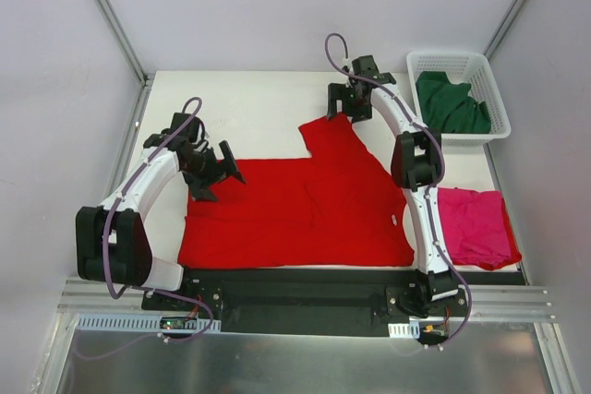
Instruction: Fold and stack the t-shirts
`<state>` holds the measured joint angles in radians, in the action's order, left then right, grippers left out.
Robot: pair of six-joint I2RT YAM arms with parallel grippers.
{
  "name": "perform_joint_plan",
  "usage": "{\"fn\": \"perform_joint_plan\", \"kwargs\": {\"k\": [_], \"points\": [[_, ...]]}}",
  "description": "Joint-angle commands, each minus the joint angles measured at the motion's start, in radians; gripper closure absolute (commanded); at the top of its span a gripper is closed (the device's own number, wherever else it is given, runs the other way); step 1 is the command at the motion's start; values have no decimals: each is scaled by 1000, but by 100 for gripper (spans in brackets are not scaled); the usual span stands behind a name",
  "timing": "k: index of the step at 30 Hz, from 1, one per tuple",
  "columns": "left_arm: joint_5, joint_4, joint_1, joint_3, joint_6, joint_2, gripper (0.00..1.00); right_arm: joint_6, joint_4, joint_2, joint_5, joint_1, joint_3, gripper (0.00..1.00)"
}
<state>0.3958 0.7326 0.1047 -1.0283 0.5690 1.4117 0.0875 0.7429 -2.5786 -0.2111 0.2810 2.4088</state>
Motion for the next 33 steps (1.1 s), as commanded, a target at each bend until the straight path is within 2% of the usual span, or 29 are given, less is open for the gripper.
{"fn": "perform_joint_plan", "kwargs": {"k": [1,22,25,27,28,29,33], "points": [[37,-7,0,27,6,-42,1,6,-51,5,18,-20,65,4],[35,-27,0,27,34,-16,1,-25,-66,-41,-59,-16,38,1],[32,-27,0,30,37,-14,1,-31,-70,-46,-65,-9,36,4],[31,-29,0,31,35,-14,1,-35,-68,-49,-70,-8,38,9],[32,-29,0,31,37,-11,1,-35,-66,-49,-65,-8,33,12],[32,-27,0,30,38,-11,1,-35,-66,-48,-60,-8,35,20],[37,-30,0,19,49,-10,1,1,-25,-34,7,-3,23,23]]}}
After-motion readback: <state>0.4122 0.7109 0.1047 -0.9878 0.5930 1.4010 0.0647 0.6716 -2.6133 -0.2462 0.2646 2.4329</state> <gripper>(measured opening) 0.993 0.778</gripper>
